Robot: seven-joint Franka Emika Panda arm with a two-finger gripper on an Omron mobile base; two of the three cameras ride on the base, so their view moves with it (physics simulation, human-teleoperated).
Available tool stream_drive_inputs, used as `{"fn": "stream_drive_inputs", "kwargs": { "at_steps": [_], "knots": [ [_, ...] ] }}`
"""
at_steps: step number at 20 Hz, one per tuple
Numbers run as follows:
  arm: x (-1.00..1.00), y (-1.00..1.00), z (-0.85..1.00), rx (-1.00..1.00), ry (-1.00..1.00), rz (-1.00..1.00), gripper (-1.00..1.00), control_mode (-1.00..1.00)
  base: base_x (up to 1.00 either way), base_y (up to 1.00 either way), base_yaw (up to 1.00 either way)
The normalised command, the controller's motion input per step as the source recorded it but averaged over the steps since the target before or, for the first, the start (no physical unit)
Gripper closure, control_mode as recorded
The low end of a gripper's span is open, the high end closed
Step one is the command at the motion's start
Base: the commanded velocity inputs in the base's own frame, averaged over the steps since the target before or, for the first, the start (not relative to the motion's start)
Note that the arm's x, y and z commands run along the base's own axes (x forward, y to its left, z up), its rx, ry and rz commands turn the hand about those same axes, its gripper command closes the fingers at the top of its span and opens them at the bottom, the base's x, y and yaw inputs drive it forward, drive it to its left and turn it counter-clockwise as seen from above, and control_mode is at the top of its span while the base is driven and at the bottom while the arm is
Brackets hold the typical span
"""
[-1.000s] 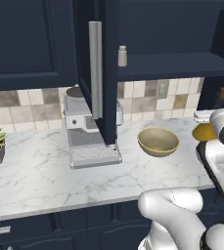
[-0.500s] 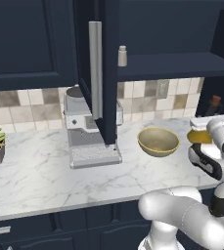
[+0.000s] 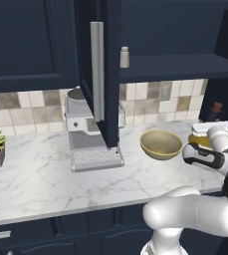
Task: Retrieve the bottle and the shaker from the cabinet and place them next to the mixing bowl on the counter. Then add garlic from the fridge to the mixing bowl.
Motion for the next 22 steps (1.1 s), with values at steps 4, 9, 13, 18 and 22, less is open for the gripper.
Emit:
{"fn": "stream_drive_inputs", "kwargs": {
  "at_steps": [4,9,13,18,22],
  "knots": [
    [0.00,-0.40,-0.13,0.00,0.00,0.04,1.00,-1.00,0.00,0.00,0.00],
    [0.00,-0.23,-0.20,0.00,0.00,0.09,1.00,-1.00,0.00,0.00,0.00],
    [0.00,-0.09,-0.22,0.00,0.00,0.09,1.00,-1.00,0.00,0.00,0.00],
    [0.00,0.00,-0.26,0.00,0.00,0.09,1.00,-1.00,0.00,0.00,0.00],
    [0.00,0.00,-0.29,0.00,0.00,0.07,1.00,-1.00,0.00,0.00,0.00]
  ]
}}
